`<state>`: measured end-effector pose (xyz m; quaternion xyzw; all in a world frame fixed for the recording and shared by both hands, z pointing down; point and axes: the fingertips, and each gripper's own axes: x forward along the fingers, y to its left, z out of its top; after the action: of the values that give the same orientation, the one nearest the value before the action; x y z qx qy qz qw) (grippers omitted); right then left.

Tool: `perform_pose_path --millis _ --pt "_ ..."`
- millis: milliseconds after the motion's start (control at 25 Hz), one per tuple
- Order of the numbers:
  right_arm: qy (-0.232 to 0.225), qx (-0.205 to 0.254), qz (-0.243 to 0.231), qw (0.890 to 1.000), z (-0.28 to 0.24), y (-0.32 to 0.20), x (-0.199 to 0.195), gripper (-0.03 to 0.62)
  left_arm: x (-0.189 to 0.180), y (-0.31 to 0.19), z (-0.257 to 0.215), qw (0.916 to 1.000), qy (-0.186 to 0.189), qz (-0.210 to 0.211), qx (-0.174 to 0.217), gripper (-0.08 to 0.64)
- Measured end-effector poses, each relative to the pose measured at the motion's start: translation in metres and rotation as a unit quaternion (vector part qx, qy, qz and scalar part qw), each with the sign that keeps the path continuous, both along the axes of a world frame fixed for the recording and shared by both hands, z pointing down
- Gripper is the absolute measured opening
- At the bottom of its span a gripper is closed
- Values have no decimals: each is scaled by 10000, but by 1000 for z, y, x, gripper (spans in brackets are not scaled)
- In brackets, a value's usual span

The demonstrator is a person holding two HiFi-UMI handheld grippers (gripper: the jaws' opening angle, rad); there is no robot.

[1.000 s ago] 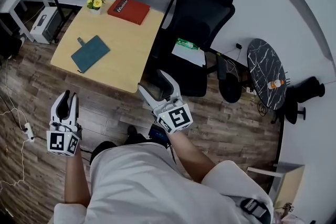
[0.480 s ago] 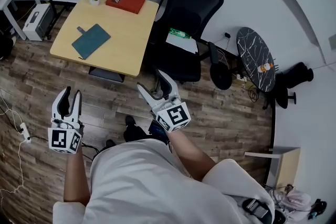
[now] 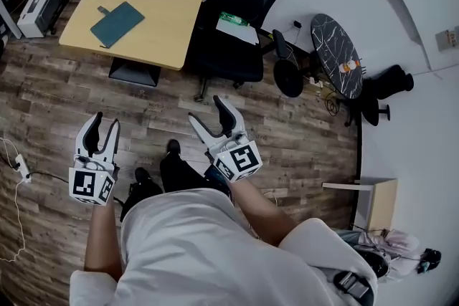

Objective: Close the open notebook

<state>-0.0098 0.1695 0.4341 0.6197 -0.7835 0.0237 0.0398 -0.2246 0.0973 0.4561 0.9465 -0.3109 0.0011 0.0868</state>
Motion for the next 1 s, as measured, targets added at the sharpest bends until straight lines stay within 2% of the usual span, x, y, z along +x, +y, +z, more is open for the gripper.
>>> perform_pose_path --millis 120,200,320,520,640,1000 --pt "-675 -69 208 9975 8 14 10 321 1 13 1 10000 33 1 -70 166" --pt "-788 -33 256 9966 8 20 17 321 0 21 -2 10000 26 -66 16 166" --pt "-693 142 40 9975 -3 29 19 321 6 29 -14 9998 -35 -153 141 166" --pt "-249 434 -349 9981 -27 54 28 321 24 55 -29 9992 -36 -333 196 166" --pt "-376 485 -311 9976 -33 64 45 321 38 69 -30 9988 -158 -364 297 166" --pt "-313 538 -341 9975 -17 74 63 321 62 94 -27 9970 -312 -538 465 166"
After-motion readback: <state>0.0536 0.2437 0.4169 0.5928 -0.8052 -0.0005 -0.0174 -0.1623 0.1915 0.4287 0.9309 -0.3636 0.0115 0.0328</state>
